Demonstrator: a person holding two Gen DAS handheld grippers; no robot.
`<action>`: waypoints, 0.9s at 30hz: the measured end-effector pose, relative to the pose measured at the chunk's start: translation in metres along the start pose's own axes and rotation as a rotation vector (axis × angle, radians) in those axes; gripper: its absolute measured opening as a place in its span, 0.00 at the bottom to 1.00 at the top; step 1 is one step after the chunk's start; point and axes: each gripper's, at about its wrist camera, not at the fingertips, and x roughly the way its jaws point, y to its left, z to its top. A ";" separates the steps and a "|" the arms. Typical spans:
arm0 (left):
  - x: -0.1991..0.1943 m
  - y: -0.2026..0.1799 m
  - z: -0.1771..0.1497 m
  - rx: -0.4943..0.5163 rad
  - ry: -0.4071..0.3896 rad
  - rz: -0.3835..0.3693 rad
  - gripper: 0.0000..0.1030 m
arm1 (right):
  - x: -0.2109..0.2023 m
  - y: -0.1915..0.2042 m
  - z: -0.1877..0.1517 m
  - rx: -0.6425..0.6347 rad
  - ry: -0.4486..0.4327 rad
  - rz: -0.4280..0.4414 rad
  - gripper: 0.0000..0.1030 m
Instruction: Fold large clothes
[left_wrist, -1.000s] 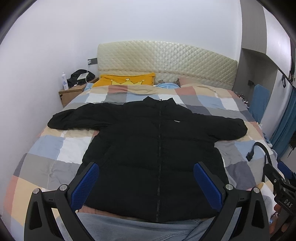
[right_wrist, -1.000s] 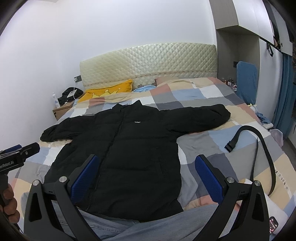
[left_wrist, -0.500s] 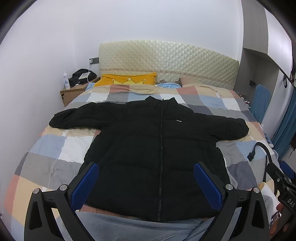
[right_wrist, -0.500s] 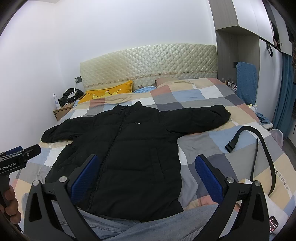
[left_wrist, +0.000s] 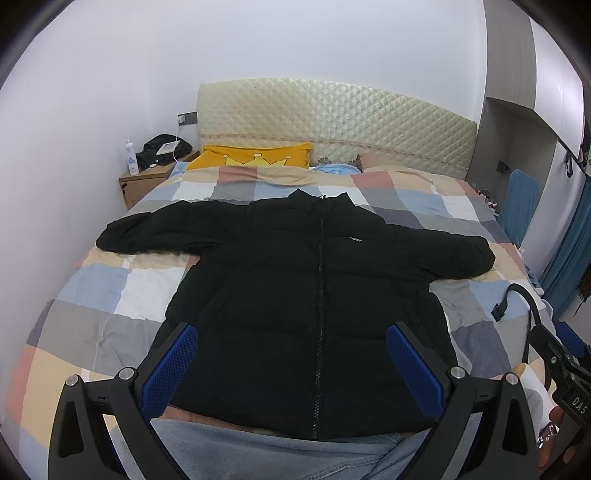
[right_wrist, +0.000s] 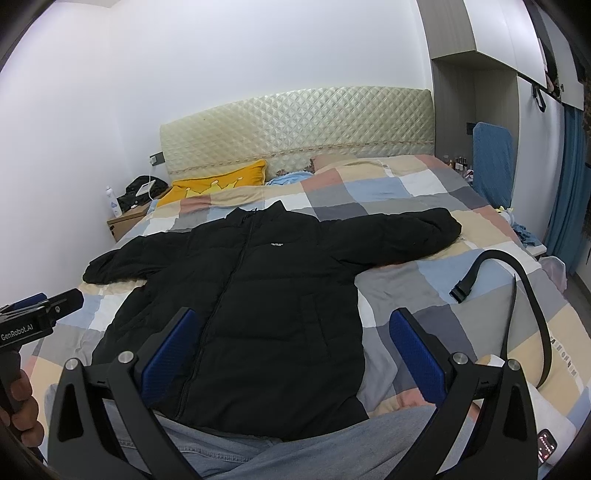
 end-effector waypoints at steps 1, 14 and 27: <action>0.000 0.000 -0.001 0.000 0.001 0.001 1.00 | 0.000 0.001 0.000 0.001 0.001 0.002 1.00; 0.002 0.000 0.001 -0.012 0.019 -0.007 1.00 | 0.005 0.003 0.002 -0.006 0.010 -0.002 1.00; 0.007 -0.010 0.031 -0.001 -0.010 -0.073 1.00 | 0.009 0.006 0.027 -0.036 -0.031 0.010 1.00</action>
